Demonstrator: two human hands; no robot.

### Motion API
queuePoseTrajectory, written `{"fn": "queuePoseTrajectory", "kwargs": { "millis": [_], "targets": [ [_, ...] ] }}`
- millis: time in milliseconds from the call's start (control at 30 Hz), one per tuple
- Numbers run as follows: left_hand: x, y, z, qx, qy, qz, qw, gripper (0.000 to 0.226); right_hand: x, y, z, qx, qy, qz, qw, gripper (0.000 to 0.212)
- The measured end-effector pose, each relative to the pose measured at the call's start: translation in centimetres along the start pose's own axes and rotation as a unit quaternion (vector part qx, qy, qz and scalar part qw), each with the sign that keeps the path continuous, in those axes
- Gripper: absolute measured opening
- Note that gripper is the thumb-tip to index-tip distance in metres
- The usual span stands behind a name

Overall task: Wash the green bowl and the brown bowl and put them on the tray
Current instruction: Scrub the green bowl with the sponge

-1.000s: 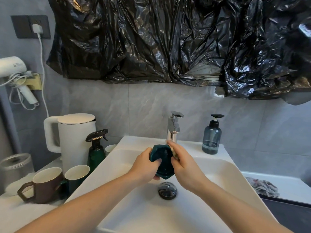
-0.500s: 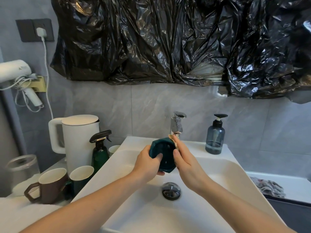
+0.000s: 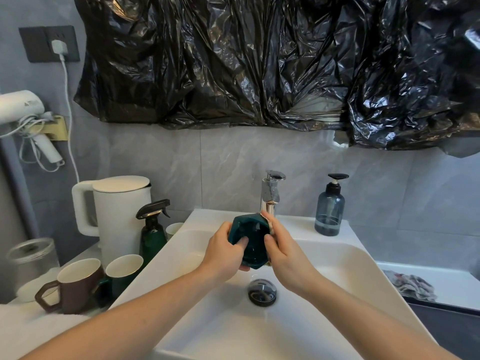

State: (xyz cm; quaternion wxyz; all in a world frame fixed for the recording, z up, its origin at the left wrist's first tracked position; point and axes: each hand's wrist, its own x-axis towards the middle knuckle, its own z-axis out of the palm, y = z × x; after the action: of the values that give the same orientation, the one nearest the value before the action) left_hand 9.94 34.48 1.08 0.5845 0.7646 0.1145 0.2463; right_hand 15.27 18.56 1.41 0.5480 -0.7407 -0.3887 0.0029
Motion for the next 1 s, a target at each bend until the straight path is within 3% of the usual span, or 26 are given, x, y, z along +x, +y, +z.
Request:
{"fn": "queuePoseTrajectory", "kwargs": {
  "millis": [167,267,367,600,800,1000],
  "targets": [
    [0.1,-0.1,-0.2,0.013,-0.023,0.014,1.000,0.022,0.3,-0.1,-0.2,-0.044,0.034,-0.001,0.998,0.048],
    [0.4,-0.4,-0.2,0.106,-0.006,0.073,0.992,0.028,0.1,-0.6,-0.7,-0.097,0.037,-0.021,0.994,0.047],
    [0.6,-0.6,-0.2,0.143,0.004,0.057,0.988,0.027,0.3,-0.5,-0.8,-0.124,0.035,-0.040,0.991,0.045],
    [0.6,0.0,-0.6,0.045,0.045,-0.003,0.998,0.026,-0.6,-2.1,-0.2,-0.006,-0.019,0.018,1.000,0.048],
    [0.7,0.0,0.2,0.018,0.023,0.004,1.000,0.027,0.0,-1.4,-0.2,-0.086,0.024,-0.038,0.995,0.052],
    [0.7,0.0,-0.3,-0.032,0.044,-0.016,0.998,0.031,-0.5,-1.1,-0.1,0.016,-0.038,0.010,0.999,0.046]
  ]
}}
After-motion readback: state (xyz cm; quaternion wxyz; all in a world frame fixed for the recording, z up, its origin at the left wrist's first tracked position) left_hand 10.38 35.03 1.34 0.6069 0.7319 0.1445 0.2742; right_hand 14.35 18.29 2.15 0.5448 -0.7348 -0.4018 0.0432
